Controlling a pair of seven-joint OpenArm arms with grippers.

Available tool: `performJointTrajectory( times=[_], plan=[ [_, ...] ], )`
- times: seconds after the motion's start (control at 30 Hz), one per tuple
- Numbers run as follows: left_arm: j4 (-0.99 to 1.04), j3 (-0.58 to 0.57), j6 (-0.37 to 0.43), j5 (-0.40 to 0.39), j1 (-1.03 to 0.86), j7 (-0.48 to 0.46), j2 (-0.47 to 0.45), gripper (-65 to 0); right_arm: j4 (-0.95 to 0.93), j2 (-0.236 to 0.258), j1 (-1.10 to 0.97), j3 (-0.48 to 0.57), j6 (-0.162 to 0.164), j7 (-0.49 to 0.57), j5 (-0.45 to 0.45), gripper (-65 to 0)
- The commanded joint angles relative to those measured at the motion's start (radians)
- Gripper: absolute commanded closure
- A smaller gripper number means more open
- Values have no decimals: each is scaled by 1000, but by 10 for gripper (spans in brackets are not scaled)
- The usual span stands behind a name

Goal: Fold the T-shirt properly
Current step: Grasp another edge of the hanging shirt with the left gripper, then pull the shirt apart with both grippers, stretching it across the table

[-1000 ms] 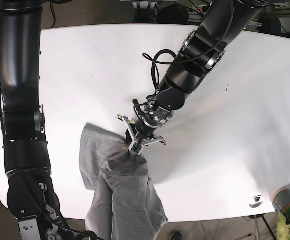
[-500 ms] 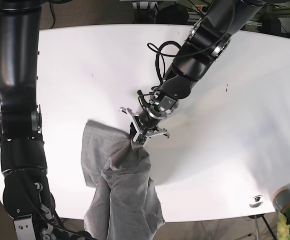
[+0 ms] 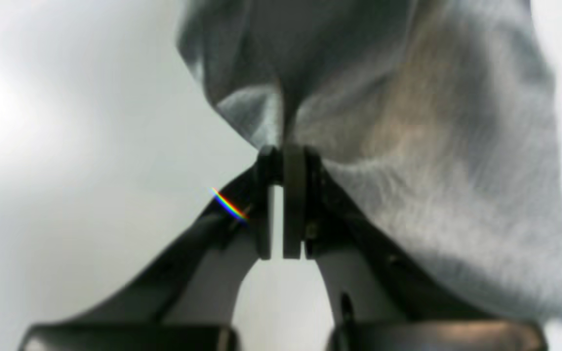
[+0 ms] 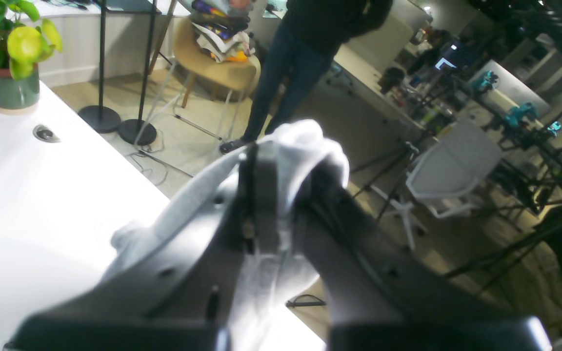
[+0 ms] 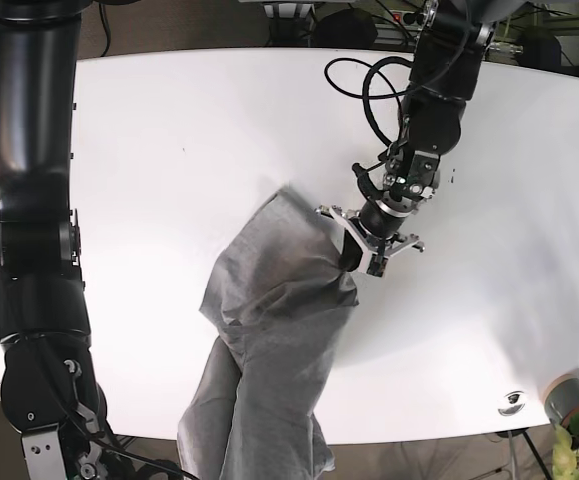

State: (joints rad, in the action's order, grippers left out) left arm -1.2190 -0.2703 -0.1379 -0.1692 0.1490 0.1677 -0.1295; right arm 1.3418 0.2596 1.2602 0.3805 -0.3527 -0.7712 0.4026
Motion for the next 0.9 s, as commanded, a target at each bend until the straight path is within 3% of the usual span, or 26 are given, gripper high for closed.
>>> performJointTrajectory(
  times=[0.0, 0.1, 0.3, 0.43, 0.5, 0.73, 0.87],
  plan=[
    [-60, 35, -7, -2, 11, -3, -5, 0, 14, 5, 45, -12, 10, 31, -1, -21],
    [-80, 62, -7, -2, 5, 54, -5, -40, 14, 5, 45, -12, 10, 31, -1, -21],
    [-143, 70, -7, -3, -33, 106, 1, -306, 14, 0, 45, -12, 10, 32, -1, -21],
    [-196, 67, -7, -5, -75, 106, 3, -433, 14, 0, 45, -13, 10, 34, -1, -21],
    [-216, 67, -7, -6, -90, 106, 15, -464, 14, -1, 45, -13, 10, 34, -1, -21],
    [-255, 50, -7, -109, -156, 109, 24, -472, 14, -1, 45, -13, 10, 34, -1, -21],
    [-255, -25, -6, -94, -180, 109, 23, -471, 14, 0, 45, -13, 10, 34, 0, -21]
  ],
)
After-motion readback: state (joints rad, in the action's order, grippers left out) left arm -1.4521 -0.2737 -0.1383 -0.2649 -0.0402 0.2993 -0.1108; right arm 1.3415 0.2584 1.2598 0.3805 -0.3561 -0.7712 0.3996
